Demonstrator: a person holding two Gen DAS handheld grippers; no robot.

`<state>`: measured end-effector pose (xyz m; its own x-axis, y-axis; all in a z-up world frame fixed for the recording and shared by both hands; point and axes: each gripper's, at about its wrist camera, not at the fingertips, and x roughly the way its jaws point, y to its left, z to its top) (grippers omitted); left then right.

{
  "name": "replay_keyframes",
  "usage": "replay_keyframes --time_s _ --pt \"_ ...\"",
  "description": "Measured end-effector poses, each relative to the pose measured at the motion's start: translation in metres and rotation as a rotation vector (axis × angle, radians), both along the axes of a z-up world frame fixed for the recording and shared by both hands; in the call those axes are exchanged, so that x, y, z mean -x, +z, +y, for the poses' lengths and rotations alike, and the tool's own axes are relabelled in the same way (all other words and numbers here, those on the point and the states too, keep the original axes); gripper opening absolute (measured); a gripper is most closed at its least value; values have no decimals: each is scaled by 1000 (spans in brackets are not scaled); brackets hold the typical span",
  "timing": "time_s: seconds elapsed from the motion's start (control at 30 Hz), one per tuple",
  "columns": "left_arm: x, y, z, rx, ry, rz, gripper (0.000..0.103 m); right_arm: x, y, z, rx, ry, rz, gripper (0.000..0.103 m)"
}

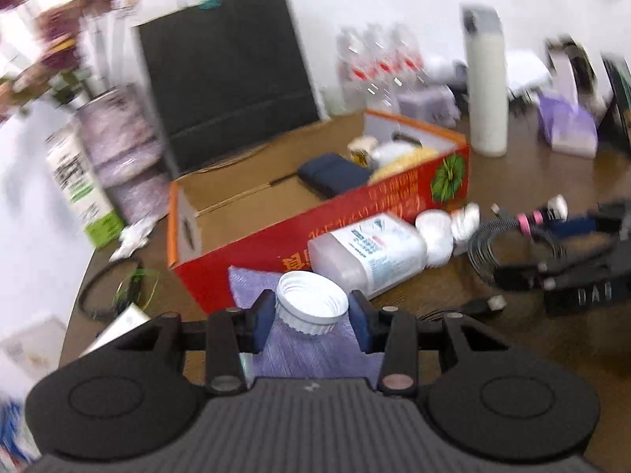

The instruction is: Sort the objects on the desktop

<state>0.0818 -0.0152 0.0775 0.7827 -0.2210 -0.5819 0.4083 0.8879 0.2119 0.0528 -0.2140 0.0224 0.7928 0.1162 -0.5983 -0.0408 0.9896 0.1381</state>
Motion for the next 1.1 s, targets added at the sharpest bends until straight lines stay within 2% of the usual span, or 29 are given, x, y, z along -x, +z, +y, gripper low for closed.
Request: replay_keyframes --time_s 0.3,0.5,0.7,0.77,0.87,1.1 --pt "87 10 16 230 138 34 41 81 41 2 14 91 -99 83" --pt "149 20 35 322 241 2 41 136 49 14 -19 180 -97 83" --pt "211 28 38 305 264 -39 41 182 59 24 -23 250 -106 83" --pt "228 26 37 308 263 -27 41 196 61 26 -36 262 -107 83" --pt "242 23 39 314 256 -8 41 214 65 32 -29 283 -113 83" --pt "261 38 43 331 259 -38 41 242 78 40 15 289 -148 83"
